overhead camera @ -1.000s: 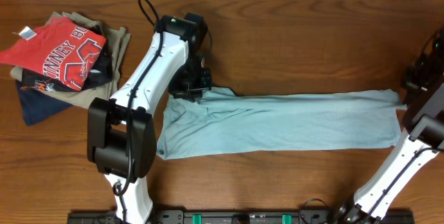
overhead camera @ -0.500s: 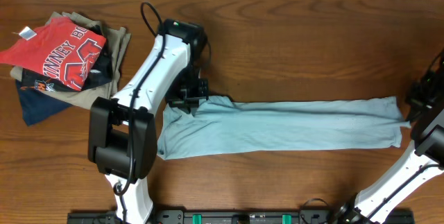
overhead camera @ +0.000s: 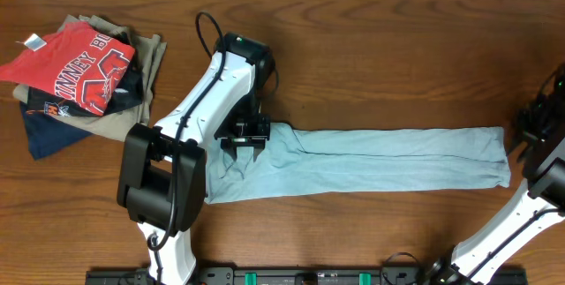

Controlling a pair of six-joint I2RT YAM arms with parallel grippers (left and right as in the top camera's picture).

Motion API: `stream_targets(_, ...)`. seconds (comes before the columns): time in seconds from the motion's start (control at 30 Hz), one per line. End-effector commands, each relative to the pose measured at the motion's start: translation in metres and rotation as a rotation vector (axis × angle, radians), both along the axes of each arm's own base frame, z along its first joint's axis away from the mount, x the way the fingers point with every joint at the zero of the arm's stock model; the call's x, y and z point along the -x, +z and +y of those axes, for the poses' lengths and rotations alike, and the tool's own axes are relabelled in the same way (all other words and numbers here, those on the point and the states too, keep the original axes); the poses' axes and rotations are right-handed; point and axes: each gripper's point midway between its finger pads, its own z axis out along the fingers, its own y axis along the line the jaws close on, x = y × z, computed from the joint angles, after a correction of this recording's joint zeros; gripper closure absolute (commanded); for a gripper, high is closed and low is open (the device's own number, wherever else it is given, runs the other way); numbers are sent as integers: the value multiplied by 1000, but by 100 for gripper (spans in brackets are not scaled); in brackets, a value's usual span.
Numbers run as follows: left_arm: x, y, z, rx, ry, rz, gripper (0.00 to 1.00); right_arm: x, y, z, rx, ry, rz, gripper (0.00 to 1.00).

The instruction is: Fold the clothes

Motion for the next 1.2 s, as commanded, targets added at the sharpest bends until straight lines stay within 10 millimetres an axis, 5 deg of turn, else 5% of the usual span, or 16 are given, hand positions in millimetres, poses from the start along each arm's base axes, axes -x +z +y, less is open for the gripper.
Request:
stream_targets(0.0,-19,0,9,-25,-12,-102,51,-16,-1,13,-99,32,-103,76)
stream_targets(0.23,-66,-18,-2,25,-5,-297,35,-25,-9,20,-101,60,-128,76)
stream_targets(0.47,-60,-48,0,16,-6,-272,35,-19,-17,26,-114,64,-109,76)
stream_targets(0.53,-57,-54,1,11,-7,-260,47,-18,-18,27,-116,64,-107,76)
stream_targets(0.6,-56,-56,2,10,-7,-257,78,-18,-18,27,-116,64,-107,77)
stream_targets(0.67,-56,-55,2,12,-7,-260,94,-18,-18,27,-116,64,-107,78)
stream_targets(0.87,-57,-46,1,23,-22,-279,93,-18,-18,27,-115,64,-105,78)
stream_targets(0.97,-42,-33,-2,61,-23,-229,94,-18,-18,26,-113,65,-104,78)
stream_targets(1.17,20,12,-16,211,-7,-17,94,-14,-18,23,-101,69,-88,79)
